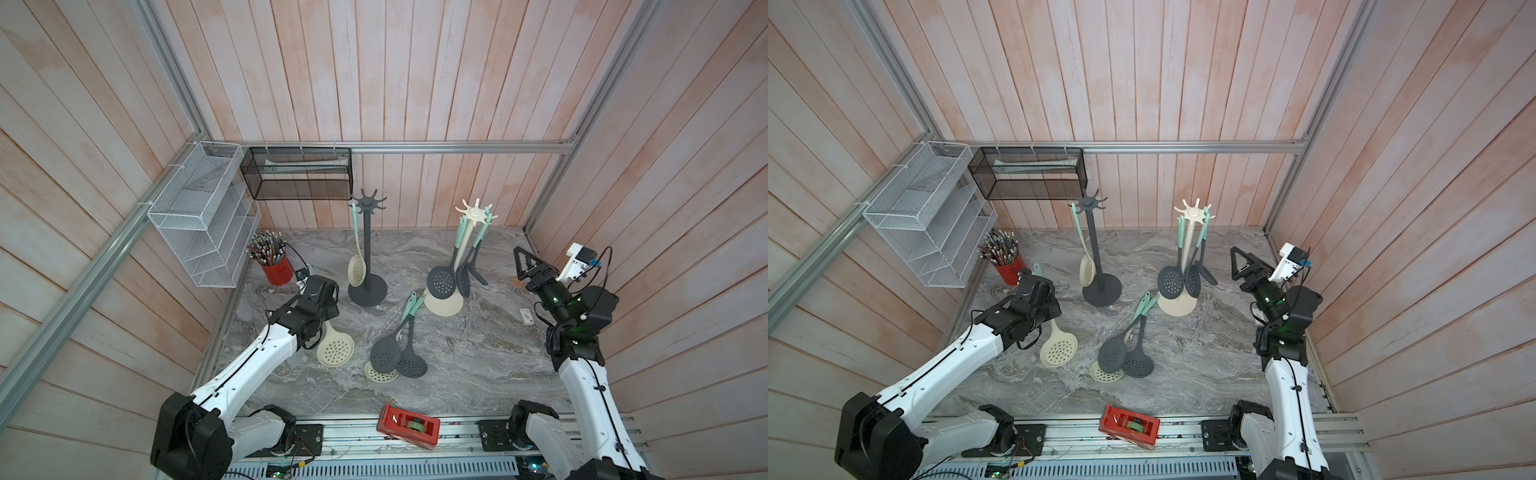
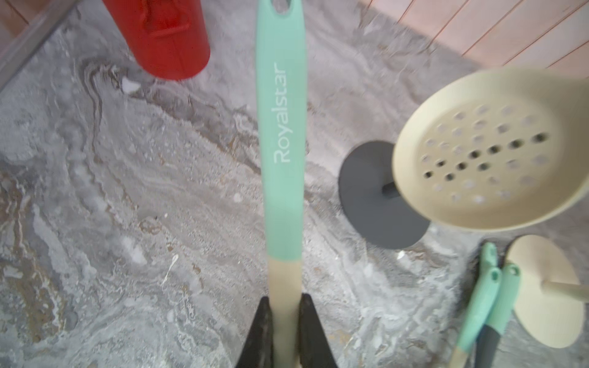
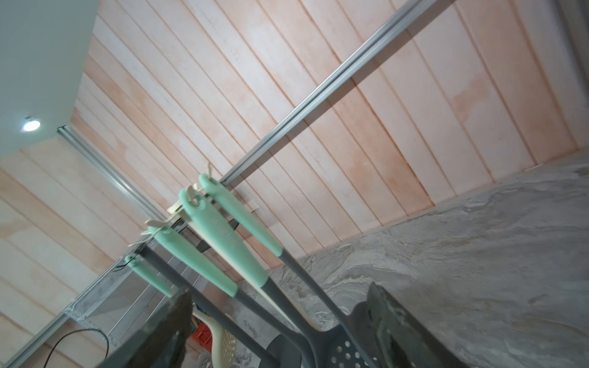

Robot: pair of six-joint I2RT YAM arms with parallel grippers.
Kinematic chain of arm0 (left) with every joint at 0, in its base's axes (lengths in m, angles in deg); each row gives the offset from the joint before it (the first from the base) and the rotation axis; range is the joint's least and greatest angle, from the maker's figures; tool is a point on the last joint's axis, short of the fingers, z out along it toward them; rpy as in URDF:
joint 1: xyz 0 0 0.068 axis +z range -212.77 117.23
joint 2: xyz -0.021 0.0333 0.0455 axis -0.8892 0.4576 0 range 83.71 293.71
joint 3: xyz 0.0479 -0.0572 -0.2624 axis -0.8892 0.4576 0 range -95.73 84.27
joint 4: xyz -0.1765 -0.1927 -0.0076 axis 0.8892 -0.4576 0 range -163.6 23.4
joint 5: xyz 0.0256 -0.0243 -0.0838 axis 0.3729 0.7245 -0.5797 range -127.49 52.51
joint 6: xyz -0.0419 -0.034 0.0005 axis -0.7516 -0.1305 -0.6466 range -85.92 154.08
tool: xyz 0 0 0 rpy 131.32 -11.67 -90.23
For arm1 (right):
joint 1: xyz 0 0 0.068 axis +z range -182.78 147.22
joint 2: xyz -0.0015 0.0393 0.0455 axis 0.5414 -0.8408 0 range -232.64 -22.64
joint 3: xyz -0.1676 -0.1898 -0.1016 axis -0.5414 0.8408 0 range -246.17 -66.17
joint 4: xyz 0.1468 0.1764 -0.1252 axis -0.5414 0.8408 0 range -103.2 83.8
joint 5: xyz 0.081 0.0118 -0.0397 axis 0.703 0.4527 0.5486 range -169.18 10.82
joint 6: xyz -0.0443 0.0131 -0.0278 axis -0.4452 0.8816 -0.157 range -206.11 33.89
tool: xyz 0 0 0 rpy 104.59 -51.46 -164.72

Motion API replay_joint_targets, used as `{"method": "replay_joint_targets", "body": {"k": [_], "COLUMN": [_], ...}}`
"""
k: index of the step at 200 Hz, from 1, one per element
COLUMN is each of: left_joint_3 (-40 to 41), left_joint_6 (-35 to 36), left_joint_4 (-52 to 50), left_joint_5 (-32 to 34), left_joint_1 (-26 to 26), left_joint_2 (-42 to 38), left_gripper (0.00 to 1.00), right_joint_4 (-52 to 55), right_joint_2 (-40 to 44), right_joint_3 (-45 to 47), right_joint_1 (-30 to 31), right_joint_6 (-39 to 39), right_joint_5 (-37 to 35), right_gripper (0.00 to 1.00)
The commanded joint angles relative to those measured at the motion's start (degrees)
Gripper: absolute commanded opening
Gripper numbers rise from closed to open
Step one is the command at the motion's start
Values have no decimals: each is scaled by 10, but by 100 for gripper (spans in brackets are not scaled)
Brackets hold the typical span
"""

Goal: Hang the skimmer on the kitchen utensil rack
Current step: Pick up the skimmer from the center of the board.

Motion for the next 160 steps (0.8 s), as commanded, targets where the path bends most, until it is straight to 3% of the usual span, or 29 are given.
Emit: {"method": "replay_joint_targets", "body": {"k": [1,57,121,160], "left_joint_3": [-26,-31,-19,-1], "left_joint_6": [72,194,352,389], "left_joint_4": [50,193,398,459], "left_joint_5": [15,37,139,170], "left_joint_1": [1,-12,-158,-222], "left_joint_2": [-41,-119,-116,-108], "left_gripper": [0,0,0,0], "right_joint_4": [-9,-27,-47,-55], "right_joint_2": [23,54,-74,-167], "right_joint_3": [-34,-64,-133,-171], "right_joint_1": [36,114,286,361], "right_joint_6": [-62,-123,-138,-143], "right_joint_5": [7,15,38,42], "right_gripper": [87,87,87,87]}}
